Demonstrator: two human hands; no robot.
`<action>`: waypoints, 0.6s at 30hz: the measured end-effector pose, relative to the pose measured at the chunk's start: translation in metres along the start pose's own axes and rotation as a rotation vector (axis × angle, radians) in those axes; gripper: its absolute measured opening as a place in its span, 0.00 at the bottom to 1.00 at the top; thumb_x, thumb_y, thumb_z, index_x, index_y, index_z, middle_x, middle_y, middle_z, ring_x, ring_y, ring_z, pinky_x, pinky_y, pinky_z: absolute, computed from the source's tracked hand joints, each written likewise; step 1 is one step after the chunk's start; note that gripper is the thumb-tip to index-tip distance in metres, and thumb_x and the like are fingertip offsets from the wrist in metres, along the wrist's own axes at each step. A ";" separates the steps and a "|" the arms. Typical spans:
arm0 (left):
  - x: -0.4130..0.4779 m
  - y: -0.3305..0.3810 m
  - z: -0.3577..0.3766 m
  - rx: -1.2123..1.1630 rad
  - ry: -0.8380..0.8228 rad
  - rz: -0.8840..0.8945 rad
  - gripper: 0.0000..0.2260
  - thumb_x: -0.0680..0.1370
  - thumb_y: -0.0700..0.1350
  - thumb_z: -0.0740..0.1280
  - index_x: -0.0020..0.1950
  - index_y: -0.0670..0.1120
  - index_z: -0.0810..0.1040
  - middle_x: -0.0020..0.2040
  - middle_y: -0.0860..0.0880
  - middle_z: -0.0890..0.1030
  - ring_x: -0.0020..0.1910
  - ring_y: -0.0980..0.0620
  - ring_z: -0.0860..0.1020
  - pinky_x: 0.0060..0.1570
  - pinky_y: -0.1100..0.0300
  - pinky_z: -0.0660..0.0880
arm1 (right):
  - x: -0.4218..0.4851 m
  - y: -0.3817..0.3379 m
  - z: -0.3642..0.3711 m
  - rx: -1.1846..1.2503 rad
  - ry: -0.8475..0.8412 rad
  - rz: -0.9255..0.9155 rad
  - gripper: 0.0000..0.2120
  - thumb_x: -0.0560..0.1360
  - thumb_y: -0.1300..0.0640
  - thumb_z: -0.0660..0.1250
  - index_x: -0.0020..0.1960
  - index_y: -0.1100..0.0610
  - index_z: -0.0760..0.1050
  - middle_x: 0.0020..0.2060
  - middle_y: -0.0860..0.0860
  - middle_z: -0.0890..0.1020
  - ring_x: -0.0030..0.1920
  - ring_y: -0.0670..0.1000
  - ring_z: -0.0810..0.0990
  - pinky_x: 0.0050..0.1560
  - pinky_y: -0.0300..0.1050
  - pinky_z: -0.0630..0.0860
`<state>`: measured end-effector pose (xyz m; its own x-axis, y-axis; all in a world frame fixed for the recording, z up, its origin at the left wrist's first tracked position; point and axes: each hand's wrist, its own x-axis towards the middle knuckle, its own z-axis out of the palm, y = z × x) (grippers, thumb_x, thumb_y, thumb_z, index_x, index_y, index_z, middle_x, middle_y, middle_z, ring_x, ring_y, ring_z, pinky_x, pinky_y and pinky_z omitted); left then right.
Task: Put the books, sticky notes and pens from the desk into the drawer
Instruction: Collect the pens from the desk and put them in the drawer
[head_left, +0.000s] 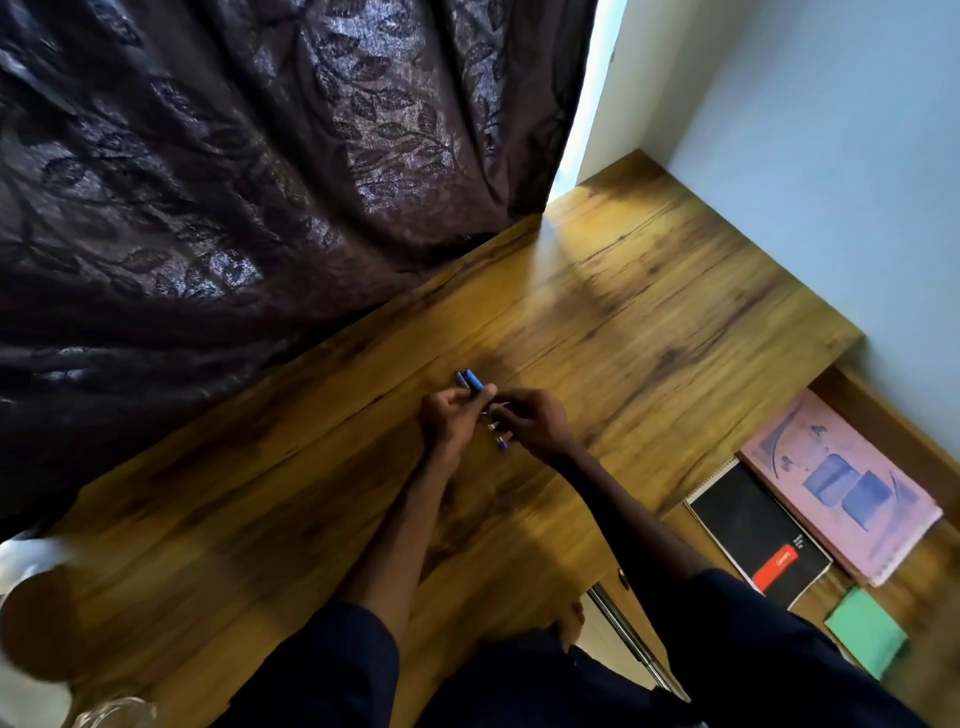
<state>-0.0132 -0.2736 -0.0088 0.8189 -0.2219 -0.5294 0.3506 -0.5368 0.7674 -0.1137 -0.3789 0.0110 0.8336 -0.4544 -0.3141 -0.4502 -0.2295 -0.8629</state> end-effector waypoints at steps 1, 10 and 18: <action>-0.002 0.005 0.004 0.029 -0.022 0.025 0.18 0.70 0.59 0.77 0.47 0.45 0.86 0.40 0.49 0.87 0.38 0.51 0.85 0.41 0.55 0.84 | -0.002 0.004 -0.006 -0.020 0.008 -0.007 0.10 0.79 0.60 0.70 0.59 0.57 0.83 0.37 0.46 0.86 0.34 0.42 0.84 0.34 0.38 0.79; -0.002 -0.009 0.023 0.534 0.032 0.126 0.25 0.75 0.59 0.72 0.60 0.40 0.80 0.55 0.44 0.83 0.53 0.44 0.82 0.53 0.51 0.79 | -0.036 0.038 -0.057 0.163 0.189 0.220 0.12 0.75 0.62 0.74 0.59 0.60 0.83 0.43 0.54 0.88 0.39 0.49 0.85 0.41 0.45 0.84; 0.021 -0.022 0.052 0.442 -0.091 -0.059 0.15 0.64 0.54 0.75 0.40 0.42 0.86 0.34 0.46 0.86 0.31 0.48 0.85 0.37 0.50 0.85 | -0.096 0.063 -0.091 0.411 0.221 0.216 0.12 0.77 0.68 0.69 0.54 0.54 0.83 0.42 0.53 0.87 0.44 0.52 0.84 0.46 0.49 0.80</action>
<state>-0.0273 -0.3089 -0.0551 0.7530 -0.2410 -0.6123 0.1511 -0.8423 0.5174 -0.2512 -0.4279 0.0228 0.6280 -0.6351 -0.4498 -0.4047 0.2272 -0.8858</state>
